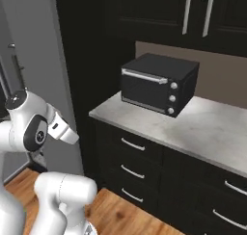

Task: Take the lime, peach, and bell pepper from the freezer and place them in the bowl on the counter.

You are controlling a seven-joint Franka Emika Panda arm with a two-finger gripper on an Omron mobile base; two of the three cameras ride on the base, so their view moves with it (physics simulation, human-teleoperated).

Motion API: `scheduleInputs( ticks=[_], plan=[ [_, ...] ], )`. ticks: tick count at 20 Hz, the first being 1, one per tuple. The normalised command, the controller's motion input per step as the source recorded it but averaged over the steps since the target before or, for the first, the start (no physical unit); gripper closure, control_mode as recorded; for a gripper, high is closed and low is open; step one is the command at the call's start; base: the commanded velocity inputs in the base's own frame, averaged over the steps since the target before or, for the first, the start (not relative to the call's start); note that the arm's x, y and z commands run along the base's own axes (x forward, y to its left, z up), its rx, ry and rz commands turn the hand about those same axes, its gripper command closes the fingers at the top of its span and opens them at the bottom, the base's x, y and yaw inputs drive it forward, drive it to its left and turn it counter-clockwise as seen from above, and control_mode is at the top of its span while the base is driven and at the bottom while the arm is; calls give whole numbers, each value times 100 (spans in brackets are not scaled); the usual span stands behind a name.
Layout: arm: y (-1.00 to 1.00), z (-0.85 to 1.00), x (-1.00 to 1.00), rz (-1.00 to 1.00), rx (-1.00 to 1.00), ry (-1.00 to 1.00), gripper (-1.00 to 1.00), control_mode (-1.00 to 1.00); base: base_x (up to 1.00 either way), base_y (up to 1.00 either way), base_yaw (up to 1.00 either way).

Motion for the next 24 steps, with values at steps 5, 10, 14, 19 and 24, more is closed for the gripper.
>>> scheduleInputs(
  ticks=[5,10,14,19,24],
  plan=[
    [0,0,0,0,0,0,-100,100,64,100,-7],
    [0,0,0,0,0,0,-100,100,40,100,-10],
    [0,0,0,0,0,0,-100,100,41,100,-23],
    [0,0,0,0,0,0,-100,100,38,100,-26],
    [0,0,0,0,0,0,-100,100,44,58,-26]
  ],
)
